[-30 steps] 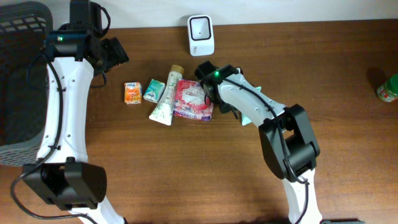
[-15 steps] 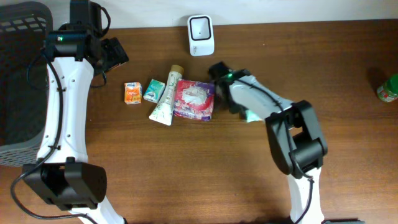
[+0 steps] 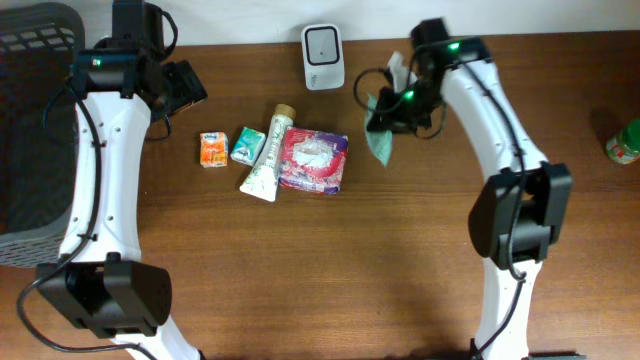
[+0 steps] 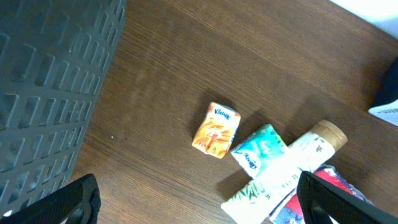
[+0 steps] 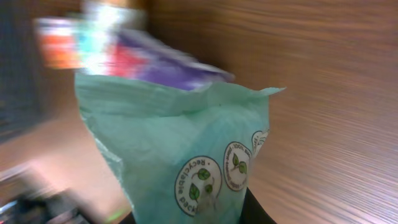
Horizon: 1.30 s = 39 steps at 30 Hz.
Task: Scan the item barcode
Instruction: 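Hold the wipe pack up to the scanner with the right gripper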
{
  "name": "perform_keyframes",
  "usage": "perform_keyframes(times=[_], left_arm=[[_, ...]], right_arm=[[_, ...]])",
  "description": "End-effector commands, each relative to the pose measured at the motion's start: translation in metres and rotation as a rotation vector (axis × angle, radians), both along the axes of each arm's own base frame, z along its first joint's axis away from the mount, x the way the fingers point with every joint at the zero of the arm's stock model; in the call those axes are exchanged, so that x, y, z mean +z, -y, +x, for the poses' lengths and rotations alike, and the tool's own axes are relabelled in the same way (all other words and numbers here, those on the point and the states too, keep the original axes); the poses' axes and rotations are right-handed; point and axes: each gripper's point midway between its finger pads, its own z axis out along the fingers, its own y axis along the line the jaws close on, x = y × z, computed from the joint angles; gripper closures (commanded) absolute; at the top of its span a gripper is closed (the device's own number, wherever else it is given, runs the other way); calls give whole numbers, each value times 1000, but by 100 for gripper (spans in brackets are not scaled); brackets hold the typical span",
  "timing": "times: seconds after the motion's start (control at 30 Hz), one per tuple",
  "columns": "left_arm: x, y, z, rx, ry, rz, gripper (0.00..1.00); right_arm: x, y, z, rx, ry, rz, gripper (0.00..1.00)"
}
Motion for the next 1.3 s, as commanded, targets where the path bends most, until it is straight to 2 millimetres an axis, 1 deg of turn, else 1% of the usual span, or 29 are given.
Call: perform_keyframes(times=[0.0, 0.1, 0.13, 0.17, 0.2, 0.23, 0.27, 0.3, 0.33, 0.5, 0.53, 0.6, 0.7, 0.97, 1.0, 1.03, 1.07, 1.1, 1.17, 1.2, 1.27], left_arm=[[0, -1, 0, 11, -1, 2, 1], [0, -1, 0, 11, -1, 2, 1], [0, -1, 0, 11, -1, 3, 1], [0, -1, 0, 11, -1, 3, 1], [0, -1, 0, 11, -1, 2, 1], [0, -1, 0, 11, -1, 3, 1], [0, -1, 0, 11, -1, 3, 1], [0, -1, 0, 11, -1, 2, 1], [0, -1, 0, 10, -1, 2, 1], [0, -1, 0, 11, -1, 3, 1], [0, -1, 0, 11, -1, 3, 1], [-1, -1, 0, 11, -1, 2, 1], [0, -1, 0, 11, -1, 3, 1], [0, -1, 0, 11, -1, 2, 1], [0, -1, 0, 11, -1, 3, 1], [0, -1, 0, 11, -1, 2, 1], [0, -1, 0, 11, -1, 3, 1], [0, -1, 0, 11, -1, 3, 1], [0, -1, 0, 11, -1, 3, 1], [-1, -1, 0, 11, -1, 3, 1], [0, -1, 0, 11, -1, 3, 1]], right_arm=[[80, -41, -14, 156, 59, 558, 80], [121, -53, -19, 206, 84, 808, 80], [131, -54, -19, 225, 106, 862, 80], [135, -54, -17, 241, 134, 882, 80], [135, -55, -15, 254, 160, 882, 80], [137, -58, -16, 273, 178, 888, 84], [142, -60, -19, 307, 217, 918, 86], [146, -63, -22, 337, 251, 943, 90], [146, -66, -23, 364, 286, 943, 91], [150, -78, -19, 447, 400, 943, 90], [152, -79, -16, 467, 441, 942, 87], [156, -80, -9, 491, 492, 939, 87], [161, -82, -4, 497, 502, 940, 87], [161, -82, -3, 490, 493, 936, 87], [151, -82, 4, 440, 457, 877, 87], [121, -79, 21, 308, 385, 698, 87], [97, -70, 31, 208, 329, 556, 90], [76, -60, 38, 133, 288, 433, 91], [35, -23, 50, -59, 211, 129, 91], [16, 8, 53, -145, 199, -77, 91], [2, 54, 57, -227, 227, -391, 91]])
